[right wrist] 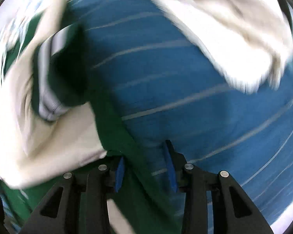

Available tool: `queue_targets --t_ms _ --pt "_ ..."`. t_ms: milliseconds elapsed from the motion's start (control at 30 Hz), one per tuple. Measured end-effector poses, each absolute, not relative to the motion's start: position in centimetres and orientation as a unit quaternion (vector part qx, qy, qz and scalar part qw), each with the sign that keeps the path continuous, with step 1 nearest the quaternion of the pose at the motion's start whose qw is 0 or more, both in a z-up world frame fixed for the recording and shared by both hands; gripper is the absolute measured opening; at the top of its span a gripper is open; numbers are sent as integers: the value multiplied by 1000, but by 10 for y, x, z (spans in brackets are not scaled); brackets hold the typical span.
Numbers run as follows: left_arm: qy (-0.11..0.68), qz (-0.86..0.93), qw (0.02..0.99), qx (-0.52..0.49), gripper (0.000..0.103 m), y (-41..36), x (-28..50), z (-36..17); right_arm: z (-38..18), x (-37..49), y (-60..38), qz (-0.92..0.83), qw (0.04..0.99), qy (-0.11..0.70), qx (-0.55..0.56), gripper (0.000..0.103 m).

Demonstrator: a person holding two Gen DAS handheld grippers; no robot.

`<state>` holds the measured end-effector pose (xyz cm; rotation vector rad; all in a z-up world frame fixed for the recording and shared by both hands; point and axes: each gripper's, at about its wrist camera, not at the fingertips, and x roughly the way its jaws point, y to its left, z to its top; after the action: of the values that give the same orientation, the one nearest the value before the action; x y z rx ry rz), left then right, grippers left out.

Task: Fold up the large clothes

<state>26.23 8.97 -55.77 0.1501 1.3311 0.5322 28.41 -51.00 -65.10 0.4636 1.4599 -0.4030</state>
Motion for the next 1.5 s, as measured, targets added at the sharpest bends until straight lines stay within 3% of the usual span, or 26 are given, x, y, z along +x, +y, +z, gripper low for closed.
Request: queue_targets --t_ms 67,267,400,567,600,633,700,867,967,1067,1133,1200,1400,1500 --pt "611 240 751 66 103 90 256 -548 -635 274 -503 -205 688 665 206 50" --pt "612 214 758 78 103 82 175 -497 -586 202 -425 -80 671 687 266 51" --pt "639 239 727 73 103 88 100 -486 -623 144 -339 60 580 731 355 51" --pt "661 311 681 47 103 123 32 -491 -679 113 -253 131 526 770 338 51" --pt "665 318 675 42 103 129 23 -492 -682 109 -246 129 532 770 328 38" --pt "666 324 671 38 103 134 14 -494 -682 105 -240 113 548 772 302 14" --pt "664 325 672 35 103 139 8 -491 -671 94 -241 101 564 758 312 7" --pt "653 294 698 17 103 129 11 -480 -636 79 -266 55 605 754 250 6" --pt "638 266 722 24 103 118 27 -474 -646 97 -263 57 571 789 220 9" --pt "617 251 746 12 103 111 77 -471 -641 133 -255 46 580 788 203 19" --pt "592 245 768 3 103 109 117 -468 -627 138 -260 38 602 774 192 39" --pt "564 240 790 18 103 102 166 -468 -617 146 -260 35 623 758 189 50" --pt "580 231 768 144 103 89 274 -541 -624 192 -253 8 654 730 196 51" --pt "611 251 748 62 103 140 279 -565 -625 213 -270 -11 662 721 204 51"
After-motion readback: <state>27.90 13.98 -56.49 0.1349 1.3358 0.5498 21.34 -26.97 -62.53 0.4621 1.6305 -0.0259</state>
